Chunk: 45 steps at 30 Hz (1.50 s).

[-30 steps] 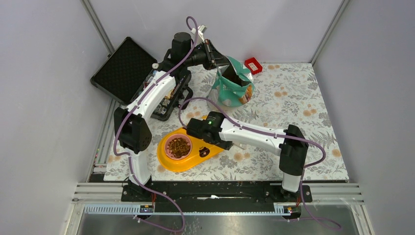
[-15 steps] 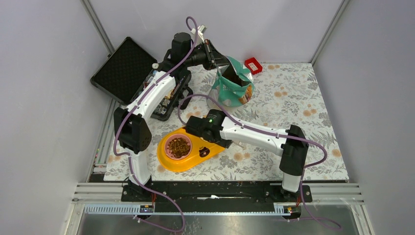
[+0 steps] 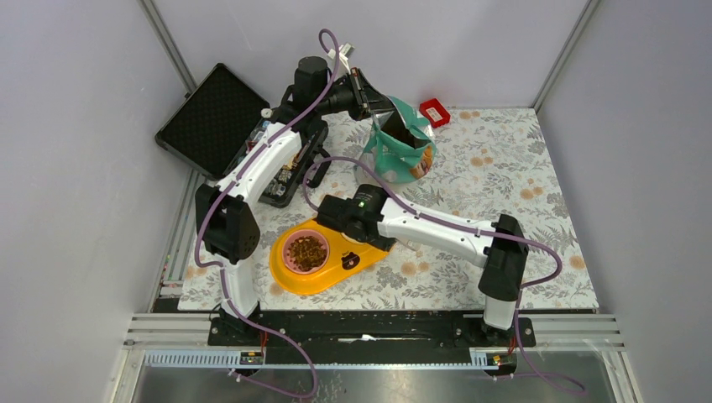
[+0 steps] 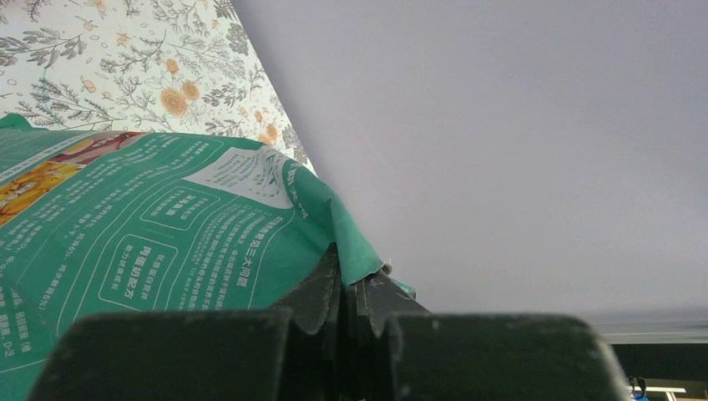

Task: Serve the pet food
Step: Pour the pet food into the pet food bowl.

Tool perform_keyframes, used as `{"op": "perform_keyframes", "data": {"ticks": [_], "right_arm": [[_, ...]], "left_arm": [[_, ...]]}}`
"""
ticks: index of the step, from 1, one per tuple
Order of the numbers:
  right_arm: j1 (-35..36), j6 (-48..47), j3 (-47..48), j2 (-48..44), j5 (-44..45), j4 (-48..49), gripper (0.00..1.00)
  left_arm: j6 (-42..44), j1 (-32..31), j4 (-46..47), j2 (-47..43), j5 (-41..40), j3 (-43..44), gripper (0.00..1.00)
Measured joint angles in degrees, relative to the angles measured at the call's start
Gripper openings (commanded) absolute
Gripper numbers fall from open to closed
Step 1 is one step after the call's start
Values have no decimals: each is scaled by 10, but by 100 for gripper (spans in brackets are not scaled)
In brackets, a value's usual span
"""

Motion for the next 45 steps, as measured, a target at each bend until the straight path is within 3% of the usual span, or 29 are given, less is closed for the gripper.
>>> {"op": "perform_keyframes", "data": {"ticks": [6, 19, 25, 45], "right_arm": [[0, 6, -50, 0, 0, -5, 0], [1, 10, -14, 0, 1, -16, 0], [3, 15, -50, 0, 0, -14, 0], [4, 35, -38, -9, 12, -26, 0]], "left_arm": [[0, 0, 2, 0, 0, -1, 0], [-2, 0, 3, -2, 1, -4, 0], [-2, 0, 3, -2, 1, -4, 0], [-14, 1, 9, -4, 1, -10, 0]]}}
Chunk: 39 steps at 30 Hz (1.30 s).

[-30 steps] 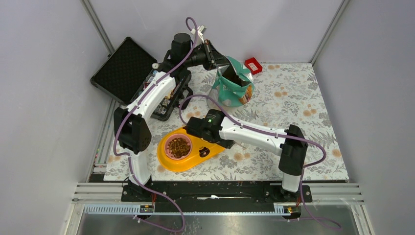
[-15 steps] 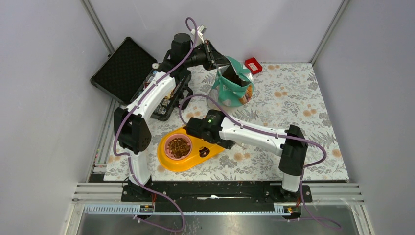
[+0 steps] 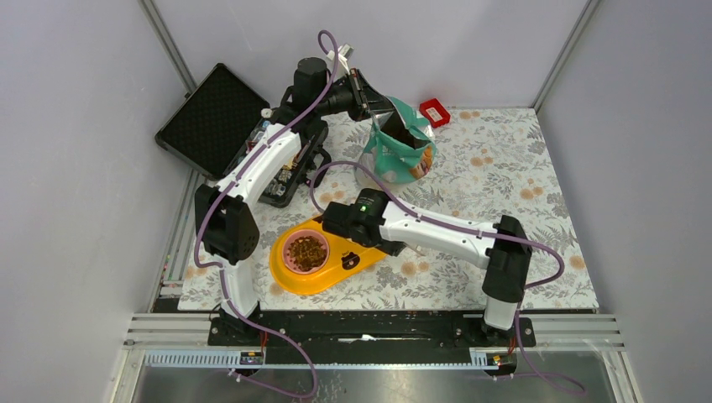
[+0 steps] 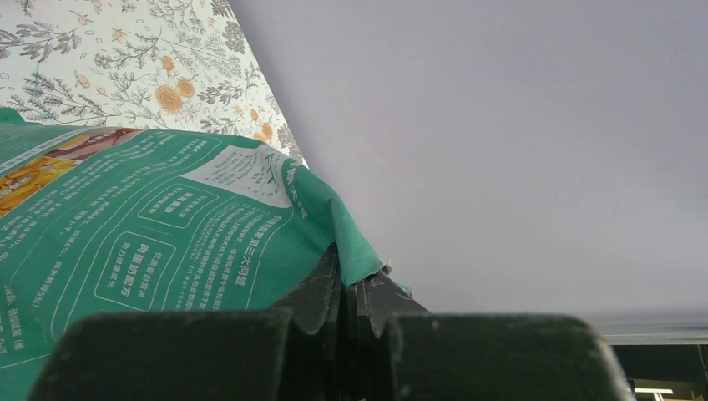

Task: Serve the pet food
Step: Pour the pet food into the pet food bowl, then place the clamp at the center of the board.

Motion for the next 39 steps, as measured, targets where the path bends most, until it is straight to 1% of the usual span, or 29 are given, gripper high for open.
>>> {"op": "perform_keyframes", "data": {"ticks": [4, 8, 13, 16, 20, 24, 27, 33, 36, 39], "right_arm": [[0, 5, -8, -26, -3, 9, 0], [1, 12, -35, -104, -33, 48, 0], [5, 40, -112, -227, -62, 88, 0], [7, 71, -186, -287, -67, 100, 0], [7, 121, -268, -326, -71, 105, 0], [-8, 182, -289, -333, -71, 92, 0], [-55, 218, -295, -336, -75, 92, 0], [-196, 260, -318, -382, -83, 90, 0], [-302, 267, -324, -422, -106, 103, 0], [-388, 275, -334, -439, -117, 113, 0]], "left_arm": [[-1, 0, 3, -1, 0, -4, 0], [-6, 0, 7, -5, 0, -10, 0], [-10, 0, 7, -5, 0, -10, 0], [-10, 0, 7, -5, 0, -10, 0], [-10, 0, 7, -5, 0, -10, 0], [-11, 0, 3, -5, 0, -8, 0], [-11, 0, -7, -5, -1, -2, 0], [-9, 0, -14, -5, 0, -1, 0], [-9, -3, -15, -5, 0, -1, 0], [-9, -13, -9, -10, -2, -10, 0]]}}
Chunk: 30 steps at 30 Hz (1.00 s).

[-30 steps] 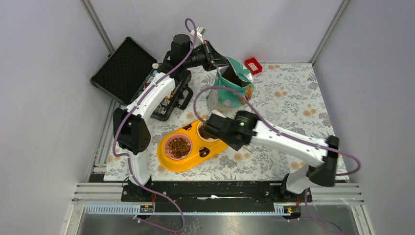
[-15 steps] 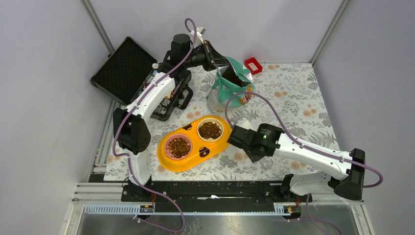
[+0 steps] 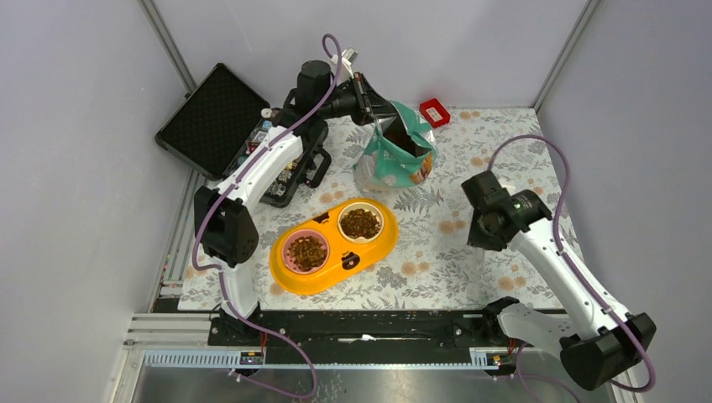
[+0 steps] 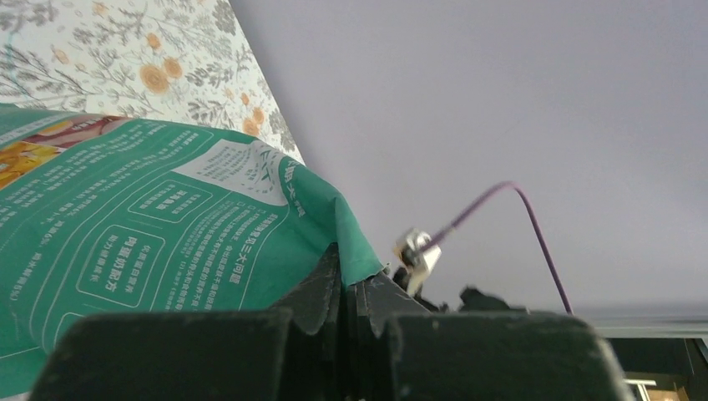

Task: Serve the pet food
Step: Place the clamp at the center of the board.

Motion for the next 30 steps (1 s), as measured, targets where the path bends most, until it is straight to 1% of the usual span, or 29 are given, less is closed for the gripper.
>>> {"op": "perform_keyframes", "data": {"ticks": [2, 5, 12, 14, 17, 21, 29, 30], "right_arm": [[-53, 10, -13, 3, -7, 19, 0], [-114, 31, -38, 21, -13, 59, 0], [-161, 54, -45, 90, 36, 134, 0], [-185, 54, -50, 106, 43, 164, 0], [-231, 53, -83, 118, 39, 221, 0], [-285, 44, -137, 130, 8, 287, 0], [-316, -8, -163, 139, -7, 375, 0], [-321, -14, -164, 140, -8, 384, 6]], "left_arm": [[0, -7, 2, -3, 0, -5, 0], [0, -19, -1, -4, 0, -6, 0], [11, -30, -13, -7, 1, -6, 0], [14, -30, -15, -9, 0, -6, 0], [17, -30, -19, -9, -1, -6, 0], [20, -31, -28, -12, -2, -6, 0], [26, -33, -39, -15, -5, -6, 0], [27, -33, -40, -15, -5, -6, 0]]}}
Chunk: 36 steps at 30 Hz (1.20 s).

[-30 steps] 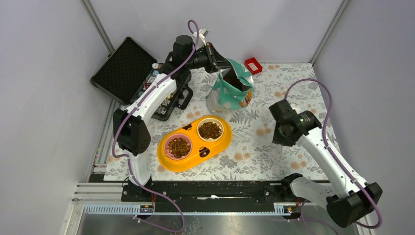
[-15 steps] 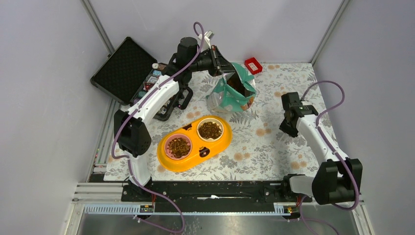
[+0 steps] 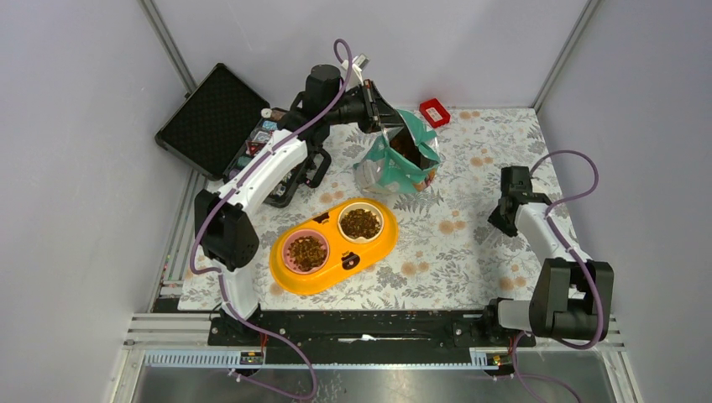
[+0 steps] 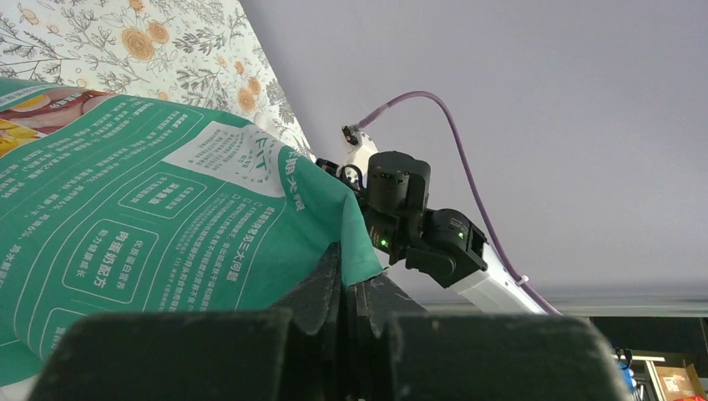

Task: Serve the pet food
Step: Place the clamp at the center of the board.

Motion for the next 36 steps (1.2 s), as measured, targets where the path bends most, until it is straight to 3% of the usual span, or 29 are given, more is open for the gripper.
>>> {"op": "perform_keyframes", "data": {"ticks": [2, 9, 14, 19, 24, 28, 32, 36], "right_arm": [[-7, -11, -2, 6, 3, 15, 23], [-37, -29, -26, 17, 7, 33, 31], [-49, -37, -24, 50, -1, 32, 63], [-51, -43, -24, 62, -13, 24, 78], [-51, -43, -14, 35, -8, -10, 86], [-51, -41, 3, -40, -2, -44, 93], [-51, -37, 48, -134, -14, -79, 93], [-49, -34, 115, -207, -100, -87, 88]], "left_arm": [[0, 0, -1, 0, 0, 0, 0], [4, 0, -7, -4, -7, 0, 0], [3, 0, -7, -4, -7, 0, 0], [8, -1, -8, -5, -10, 0, 0], [17, -2, -11, -7, -16, 0, 0], [17, -2, -11, -7, -16, 0, 0], [19, -2, -11, -7, -16, 0, 0], [20, -2, -11, -7, -16, 0, 0]]}}
